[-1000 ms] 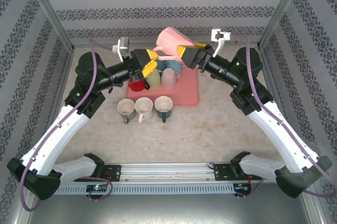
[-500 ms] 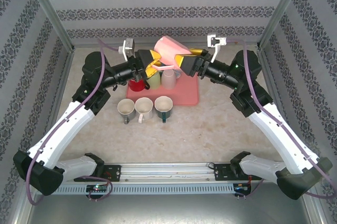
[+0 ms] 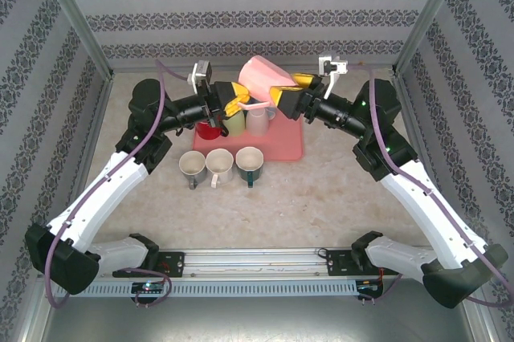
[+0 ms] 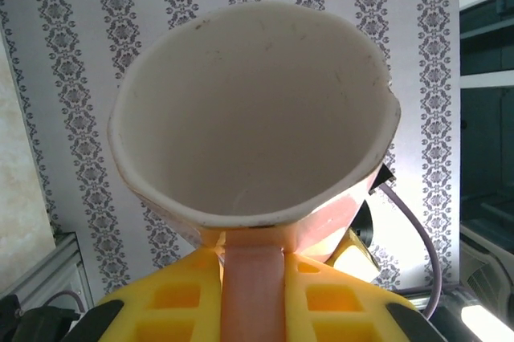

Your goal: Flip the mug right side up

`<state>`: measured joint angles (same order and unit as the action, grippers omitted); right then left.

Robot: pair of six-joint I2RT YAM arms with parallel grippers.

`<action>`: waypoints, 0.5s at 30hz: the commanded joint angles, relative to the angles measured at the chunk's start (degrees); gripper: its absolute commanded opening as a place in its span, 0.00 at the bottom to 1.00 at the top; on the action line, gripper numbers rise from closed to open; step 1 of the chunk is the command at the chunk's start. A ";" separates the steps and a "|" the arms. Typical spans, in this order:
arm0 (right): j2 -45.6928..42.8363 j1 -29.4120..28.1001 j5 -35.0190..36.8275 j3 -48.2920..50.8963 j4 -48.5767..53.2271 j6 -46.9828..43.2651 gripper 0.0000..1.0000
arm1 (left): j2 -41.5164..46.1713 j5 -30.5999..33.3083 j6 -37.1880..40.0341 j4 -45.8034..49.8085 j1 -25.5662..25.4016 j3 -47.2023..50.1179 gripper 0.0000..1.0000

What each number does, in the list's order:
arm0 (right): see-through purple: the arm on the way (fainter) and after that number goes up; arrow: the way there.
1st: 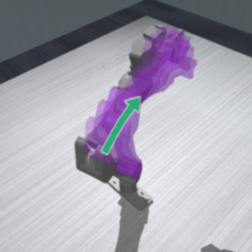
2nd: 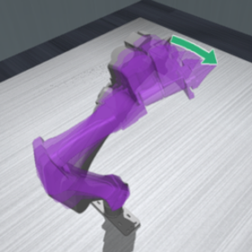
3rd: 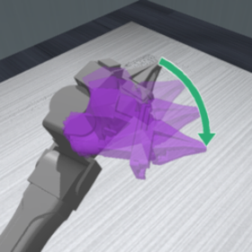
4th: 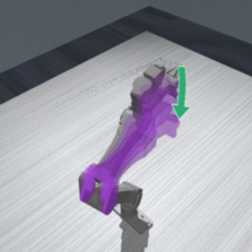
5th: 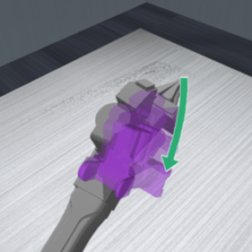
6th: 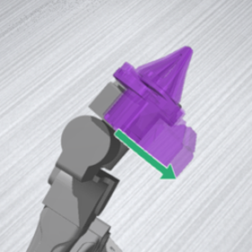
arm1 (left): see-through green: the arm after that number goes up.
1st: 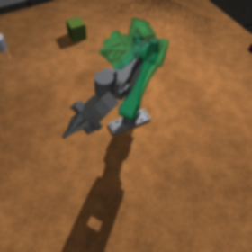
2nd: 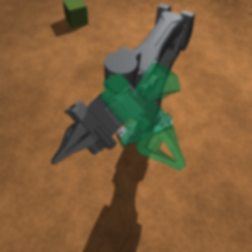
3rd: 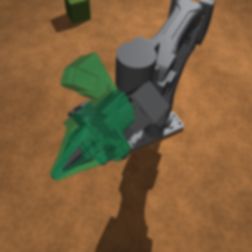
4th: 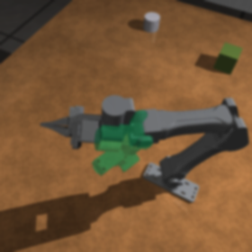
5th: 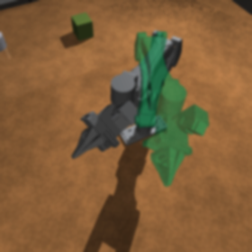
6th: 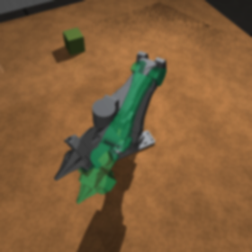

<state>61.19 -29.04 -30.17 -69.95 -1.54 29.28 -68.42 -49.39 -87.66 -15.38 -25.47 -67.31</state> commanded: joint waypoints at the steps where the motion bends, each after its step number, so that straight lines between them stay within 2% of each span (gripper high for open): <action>1: -3.21 -0.87 0.74 0.26 -1.01 0.04 0.92 | 1.18 -0.43 5.90 -0.41 -0.09 -2.72 0.04; 2: -3.56 -0.71 1.62 0.21 -0.37 -0.21 0.97 | 1.50 -0.05 7.59 1.72 -0.10 -3.20 0.02; 5: -4.51 -0.10 5.59 -0.67 3.21 -1.15 0.98 | 2.75 1.70 13.78 9.37 -0.04 -5.43 0.01; 10: -8.21 1.16 20.24 -0.80 11.15 -1.75 0.98 | 3.77 7.13 29.32 28.05 -2.15 -10.96 0.00; 12: -9.32 2.76 21.93 -1.57 13.23 -2.65 0.98 | 3.18 13.33 38.35 38.40 -5.73 -14.15 0.00; 15: -9.01 3.39 26.65 -5.98 20.27 -4.25 0.98 | 1.95 26.23 46.46 47.13 -12.08 -16.17 0.00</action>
<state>52.62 -26.13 -11.20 -71.61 12.21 27.59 -67.94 -35.16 -55.99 21.67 -32.56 -79.75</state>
